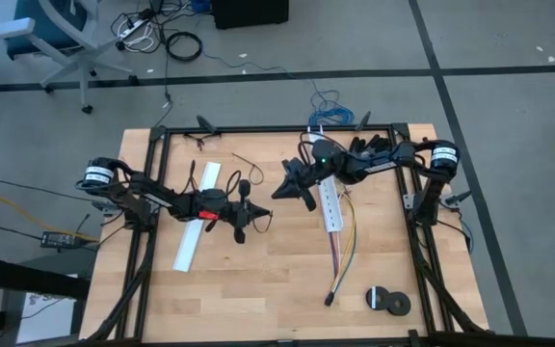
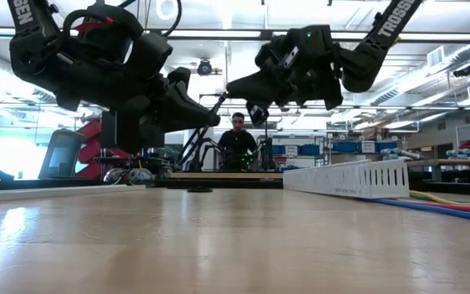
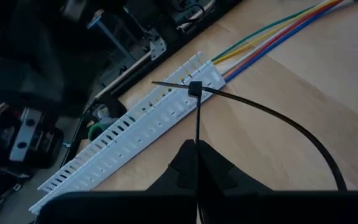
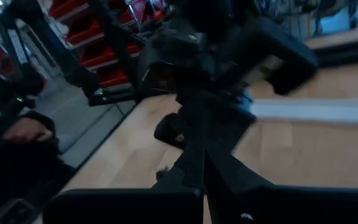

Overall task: Ziptie cables
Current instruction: Prepare the black zip tie

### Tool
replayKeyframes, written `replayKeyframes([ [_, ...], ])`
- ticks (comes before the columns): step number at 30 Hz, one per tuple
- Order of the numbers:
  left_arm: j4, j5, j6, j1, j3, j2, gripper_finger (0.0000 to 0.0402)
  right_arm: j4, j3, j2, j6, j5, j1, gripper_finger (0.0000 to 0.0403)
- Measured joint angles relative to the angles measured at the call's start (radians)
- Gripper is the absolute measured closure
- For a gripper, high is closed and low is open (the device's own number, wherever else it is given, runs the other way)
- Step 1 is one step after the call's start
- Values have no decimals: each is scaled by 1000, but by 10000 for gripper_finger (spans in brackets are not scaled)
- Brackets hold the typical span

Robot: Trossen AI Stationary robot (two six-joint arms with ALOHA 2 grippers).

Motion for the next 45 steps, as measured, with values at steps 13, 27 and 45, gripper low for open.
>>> replayKeyframes([
  [13, 296, 71, -93, -23, -85, -1, 401, -313, -167, -233, -308, 425, 69, 403],
  [27, -6, 353, -334, -21, -16, 0, 401, -384, -167, -240, -655, 773, 359, 402],
  [45, -153, 544, -428, 90, 19, 0, 401, -676, 186, -52, -1000, 904, 441, 306],
])
